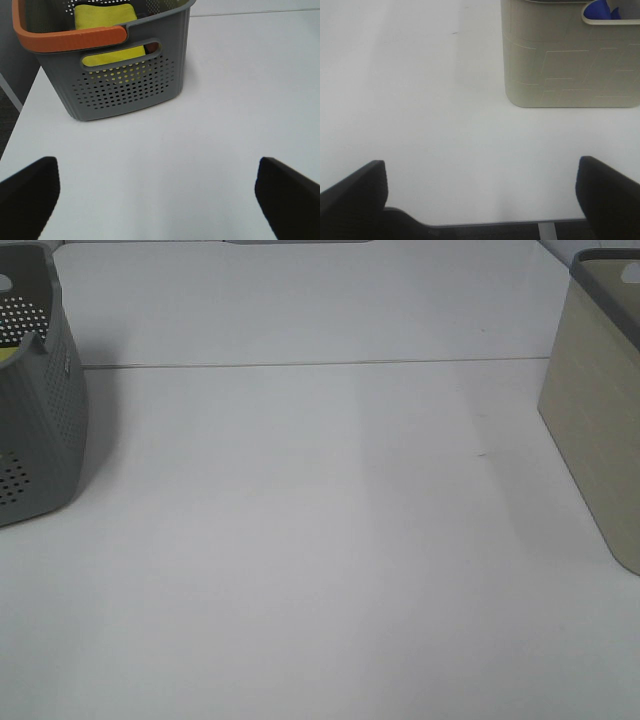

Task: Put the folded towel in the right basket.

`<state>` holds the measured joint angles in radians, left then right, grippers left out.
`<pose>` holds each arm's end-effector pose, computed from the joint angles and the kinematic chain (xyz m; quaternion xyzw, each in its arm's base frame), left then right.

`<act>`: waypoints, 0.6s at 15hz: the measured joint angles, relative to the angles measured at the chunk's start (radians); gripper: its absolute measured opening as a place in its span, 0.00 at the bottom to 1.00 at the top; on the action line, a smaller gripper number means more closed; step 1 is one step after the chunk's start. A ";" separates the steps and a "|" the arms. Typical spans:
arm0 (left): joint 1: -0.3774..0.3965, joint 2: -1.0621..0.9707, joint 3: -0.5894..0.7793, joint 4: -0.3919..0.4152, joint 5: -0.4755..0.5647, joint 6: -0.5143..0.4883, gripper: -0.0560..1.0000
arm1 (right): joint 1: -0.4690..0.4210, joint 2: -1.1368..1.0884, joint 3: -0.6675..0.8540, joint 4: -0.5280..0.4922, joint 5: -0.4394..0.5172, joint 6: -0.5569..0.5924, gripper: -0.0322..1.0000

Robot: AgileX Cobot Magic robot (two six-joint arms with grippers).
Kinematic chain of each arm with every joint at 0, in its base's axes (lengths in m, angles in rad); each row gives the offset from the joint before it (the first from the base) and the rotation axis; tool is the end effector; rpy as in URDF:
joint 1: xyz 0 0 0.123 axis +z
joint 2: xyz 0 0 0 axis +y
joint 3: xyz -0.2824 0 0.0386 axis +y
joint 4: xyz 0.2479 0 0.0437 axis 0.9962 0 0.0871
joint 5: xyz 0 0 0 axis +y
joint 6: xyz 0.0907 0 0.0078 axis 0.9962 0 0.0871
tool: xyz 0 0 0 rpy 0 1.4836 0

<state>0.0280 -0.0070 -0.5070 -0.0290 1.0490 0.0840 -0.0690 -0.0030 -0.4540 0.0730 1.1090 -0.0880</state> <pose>-0.0062 -0.0025 0.2801 0.0243 0.8460 0.0153 0.5324 -0.0022 0.0061 0.2607 -0.0098 0.8755 -0.0014 0.4831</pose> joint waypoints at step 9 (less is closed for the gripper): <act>0.000 0.000 0.000 0.000 0.000 0.000 0.99 | 0.000 0.000 0.000 0.000 0.000 0.000 0.98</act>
<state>0.0280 -0.0070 -0.5070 -0.0290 1.0490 0.0840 -0.0690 -0.0030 -0.4540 0.0730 1.1090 -0.0880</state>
